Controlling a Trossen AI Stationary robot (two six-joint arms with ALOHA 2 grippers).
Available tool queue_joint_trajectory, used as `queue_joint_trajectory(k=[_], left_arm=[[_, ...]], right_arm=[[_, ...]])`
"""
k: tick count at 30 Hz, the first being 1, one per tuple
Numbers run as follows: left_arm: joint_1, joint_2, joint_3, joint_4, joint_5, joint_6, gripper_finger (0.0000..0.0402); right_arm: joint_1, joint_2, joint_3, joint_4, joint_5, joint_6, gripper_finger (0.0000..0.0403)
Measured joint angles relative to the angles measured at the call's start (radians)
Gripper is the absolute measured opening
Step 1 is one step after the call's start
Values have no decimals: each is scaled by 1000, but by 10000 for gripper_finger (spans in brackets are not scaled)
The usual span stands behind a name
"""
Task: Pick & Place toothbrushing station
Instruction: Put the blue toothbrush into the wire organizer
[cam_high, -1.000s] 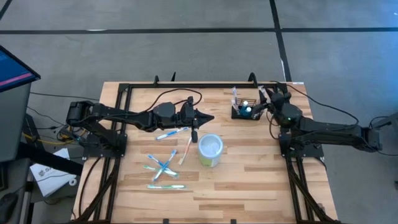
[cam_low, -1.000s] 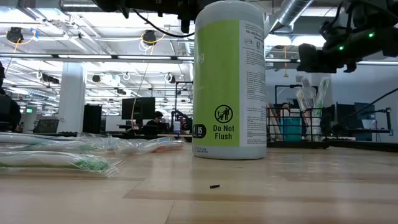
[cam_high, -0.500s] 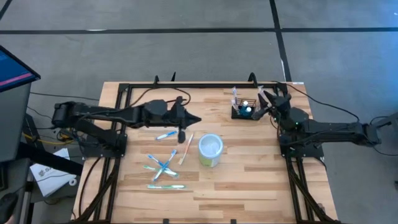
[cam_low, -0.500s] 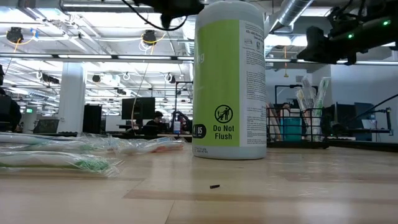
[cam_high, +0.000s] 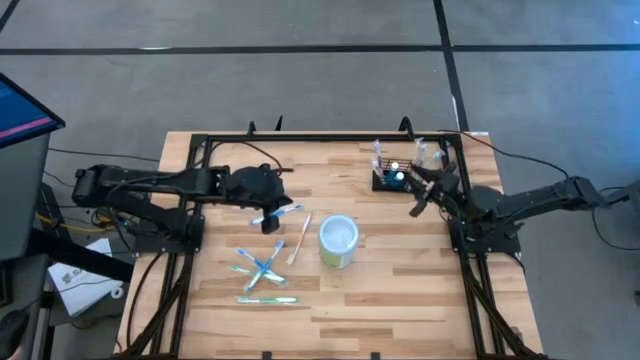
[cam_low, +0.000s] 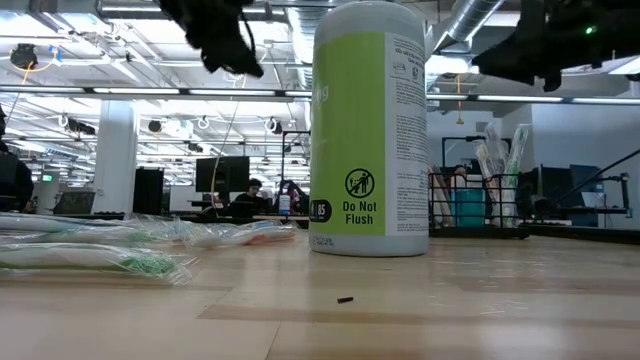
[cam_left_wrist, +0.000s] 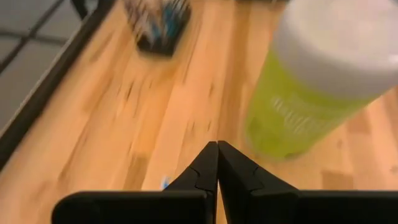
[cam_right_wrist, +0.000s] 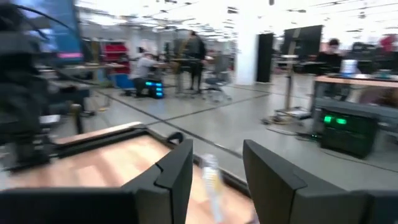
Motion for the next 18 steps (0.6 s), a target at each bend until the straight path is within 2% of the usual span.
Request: queue_joint_trajectory(k=[4,9,18], left_arm=[[0,25,-2,-79,-54,-31,0],[26,30,-91,-87,-80,-58,10],[84,30,-256,-71,-82,-180,70]], right_arm=[[82,0,0,3,0,0,131],[178,0,0,7,0,8,131],[269,0,0,7,0,11,131]])
